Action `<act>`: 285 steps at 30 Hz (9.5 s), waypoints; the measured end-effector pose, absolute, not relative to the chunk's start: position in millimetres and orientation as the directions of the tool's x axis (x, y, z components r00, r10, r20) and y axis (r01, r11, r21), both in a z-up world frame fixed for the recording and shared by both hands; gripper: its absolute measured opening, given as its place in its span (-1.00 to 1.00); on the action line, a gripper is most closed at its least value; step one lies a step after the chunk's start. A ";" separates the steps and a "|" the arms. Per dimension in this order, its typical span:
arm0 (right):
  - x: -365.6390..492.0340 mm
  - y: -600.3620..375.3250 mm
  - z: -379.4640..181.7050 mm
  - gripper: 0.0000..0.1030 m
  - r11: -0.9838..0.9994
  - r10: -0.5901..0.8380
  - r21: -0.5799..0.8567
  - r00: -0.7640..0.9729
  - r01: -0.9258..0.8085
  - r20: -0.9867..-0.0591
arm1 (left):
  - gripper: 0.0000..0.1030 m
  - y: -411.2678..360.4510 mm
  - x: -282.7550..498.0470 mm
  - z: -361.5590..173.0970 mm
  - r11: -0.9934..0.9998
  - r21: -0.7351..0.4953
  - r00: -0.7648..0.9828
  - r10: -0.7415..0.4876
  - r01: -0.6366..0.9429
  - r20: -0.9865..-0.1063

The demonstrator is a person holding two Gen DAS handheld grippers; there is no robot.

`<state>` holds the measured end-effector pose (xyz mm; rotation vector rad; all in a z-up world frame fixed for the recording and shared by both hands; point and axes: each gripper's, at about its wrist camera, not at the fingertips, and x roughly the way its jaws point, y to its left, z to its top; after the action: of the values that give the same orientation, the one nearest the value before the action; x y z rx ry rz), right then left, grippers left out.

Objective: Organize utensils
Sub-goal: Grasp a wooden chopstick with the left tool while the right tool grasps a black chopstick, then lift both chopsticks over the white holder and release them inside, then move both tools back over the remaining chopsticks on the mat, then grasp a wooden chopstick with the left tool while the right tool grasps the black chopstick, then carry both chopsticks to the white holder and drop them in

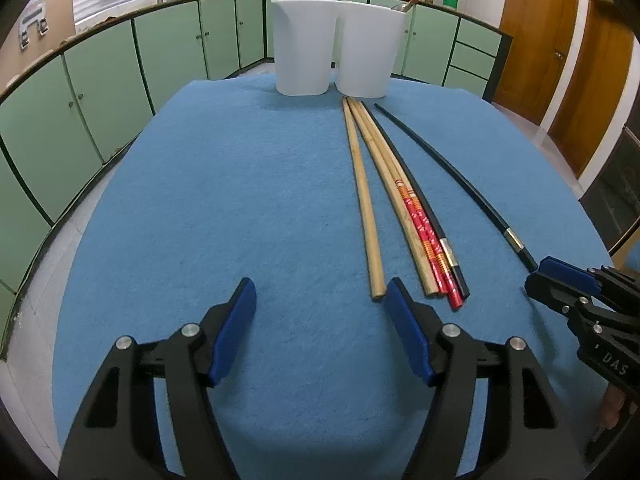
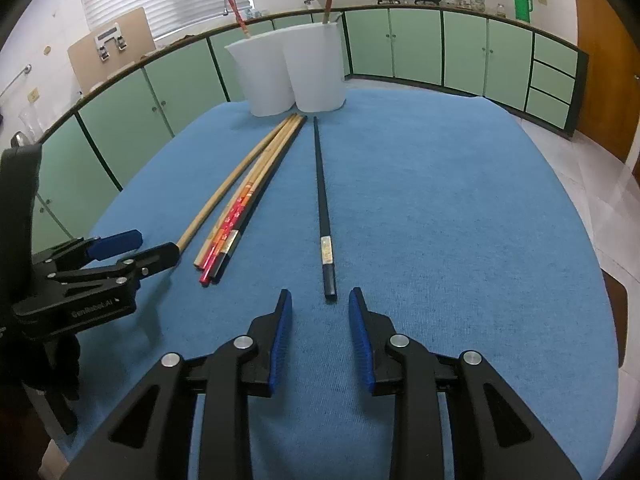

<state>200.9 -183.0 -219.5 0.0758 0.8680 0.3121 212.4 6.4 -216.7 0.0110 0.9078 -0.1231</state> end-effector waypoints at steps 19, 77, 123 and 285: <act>208.3 -180.1 -218.7 -0.87 0.958 0.283 0.184 0.610 -0.221 -0.741 | -0.88 -18.6 213.9 -218.0 0.984 -0.027 0.609 -0.129 0.175 -0.782; 348.9 -173.3 113.3 -0.88 0.903 0.417 0.069 0.825 -0.425 -0.381 | -0.89 -5.6 315.7 106.6 0.969 -0.005 0.948 -0.242 0.246 -0.207; 244.8 -195.1 -95.1 0.77 0.976 0.215 0.106 0.798 -0.188 -0.563 | 0.24 35.1 236.9 -107.7 0.990 -0.047 0.804 -0.134 0.131 -0.580; 273.3 -176.4 45.1 -0.88 0.870 0.451 0.079 0.720 -0.487 -0.526 | -0.89 6.6 225.5 25.0 0.956 -0.041 0.857 -0.278 0.290 -0.433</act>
<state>273.3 -176.4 45.1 -0.0669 0.5639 0.5191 225.5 6.6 25.0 0.0260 0.4513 -0.2986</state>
